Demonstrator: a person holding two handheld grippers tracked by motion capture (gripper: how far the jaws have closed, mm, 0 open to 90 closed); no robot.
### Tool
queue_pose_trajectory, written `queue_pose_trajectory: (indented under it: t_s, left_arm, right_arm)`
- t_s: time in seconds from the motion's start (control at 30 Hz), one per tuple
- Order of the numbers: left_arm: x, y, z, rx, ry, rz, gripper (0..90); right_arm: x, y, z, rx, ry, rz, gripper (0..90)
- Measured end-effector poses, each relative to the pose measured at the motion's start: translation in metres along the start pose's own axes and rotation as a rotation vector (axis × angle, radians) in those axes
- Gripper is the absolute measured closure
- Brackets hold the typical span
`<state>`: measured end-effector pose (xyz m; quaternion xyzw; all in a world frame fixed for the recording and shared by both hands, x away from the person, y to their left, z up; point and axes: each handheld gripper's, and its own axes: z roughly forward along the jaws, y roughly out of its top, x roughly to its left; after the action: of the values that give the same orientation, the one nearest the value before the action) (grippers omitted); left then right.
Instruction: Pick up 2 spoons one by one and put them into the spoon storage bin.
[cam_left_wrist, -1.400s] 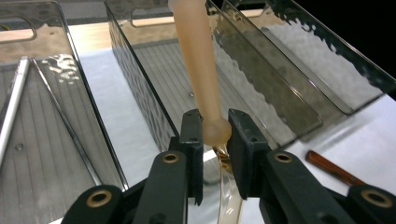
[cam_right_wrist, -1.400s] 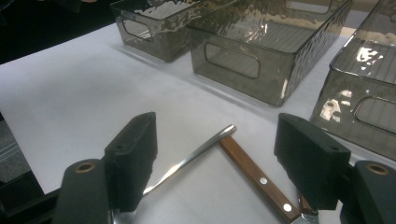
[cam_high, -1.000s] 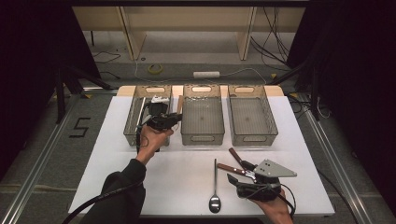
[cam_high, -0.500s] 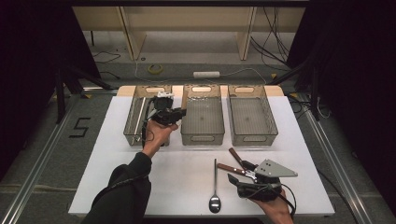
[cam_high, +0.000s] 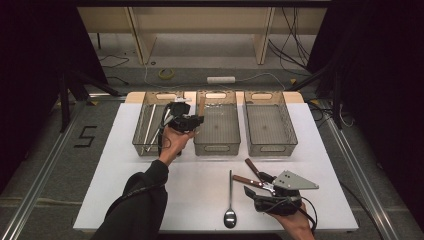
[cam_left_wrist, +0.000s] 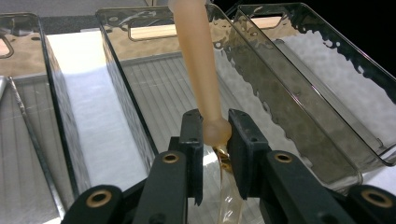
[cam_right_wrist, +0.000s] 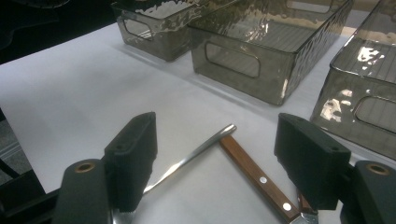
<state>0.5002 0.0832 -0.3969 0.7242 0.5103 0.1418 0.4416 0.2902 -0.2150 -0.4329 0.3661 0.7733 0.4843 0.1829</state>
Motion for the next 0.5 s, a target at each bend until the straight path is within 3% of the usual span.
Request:
queue_pose_trajectory:
  t_s: [0.5]
  left_arm:
    - [-0.007,-0.001,0.016,0.026,0.013,-0.004,75.4]
  right_arm:
    - [0.0,0.0,0.0,-0.001,0.002,0.001,31.0]
